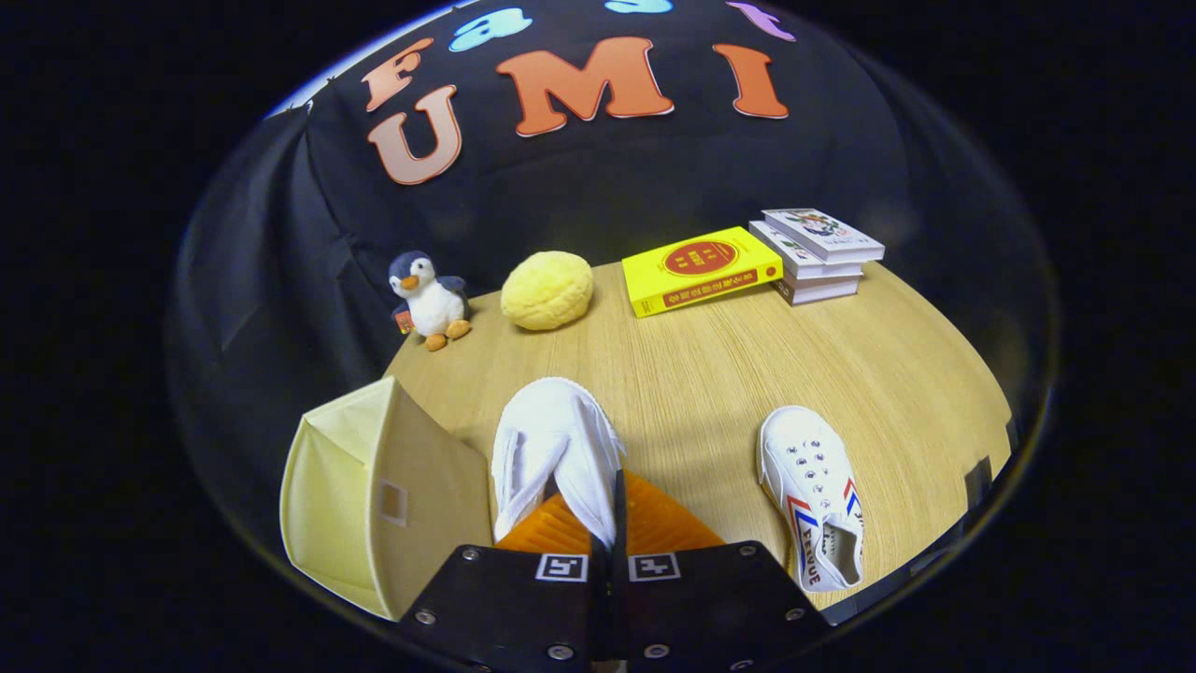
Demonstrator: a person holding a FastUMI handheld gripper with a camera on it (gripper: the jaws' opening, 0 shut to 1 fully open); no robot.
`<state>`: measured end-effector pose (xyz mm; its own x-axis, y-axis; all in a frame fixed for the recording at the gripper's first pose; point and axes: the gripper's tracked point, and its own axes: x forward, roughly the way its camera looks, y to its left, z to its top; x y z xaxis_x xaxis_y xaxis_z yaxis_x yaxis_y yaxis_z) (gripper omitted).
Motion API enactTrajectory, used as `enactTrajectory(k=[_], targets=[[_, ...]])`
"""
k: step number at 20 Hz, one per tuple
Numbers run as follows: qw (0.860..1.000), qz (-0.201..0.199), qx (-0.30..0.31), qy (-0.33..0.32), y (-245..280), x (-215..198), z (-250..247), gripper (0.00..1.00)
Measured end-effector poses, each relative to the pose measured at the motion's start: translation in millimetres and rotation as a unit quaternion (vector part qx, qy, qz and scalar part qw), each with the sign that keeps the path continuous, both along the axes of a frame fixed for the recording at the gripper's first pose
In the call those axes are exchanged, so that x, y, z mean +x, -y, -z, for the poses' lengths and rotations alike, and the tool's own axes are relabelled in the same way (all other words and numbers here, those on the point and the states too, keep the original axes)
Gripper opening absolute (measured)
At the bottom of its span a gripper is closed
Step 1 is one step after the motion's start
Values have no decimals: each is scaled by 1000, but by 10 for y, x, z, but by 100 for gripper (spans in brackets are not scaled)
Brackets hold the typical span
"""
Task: Open the storage box then place both shoes into the box .Put the left shoe in first, then the right shoe, with the right side of both shoes facing outward in a uniform manner.
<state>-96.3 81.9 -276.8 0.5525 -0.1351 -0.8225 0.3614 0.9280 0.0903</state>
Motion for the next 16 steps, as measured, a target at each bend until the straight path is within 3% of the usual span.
enactTrajectory(k=[8, 12, 16], targets=[[993, -89, 76, -6, -1187, 554, -408, 2], [982, -151, 109, -23, -1936, 721, -303, 2], [978, -159, 115, -70, -2344, 683, -32, 2]])
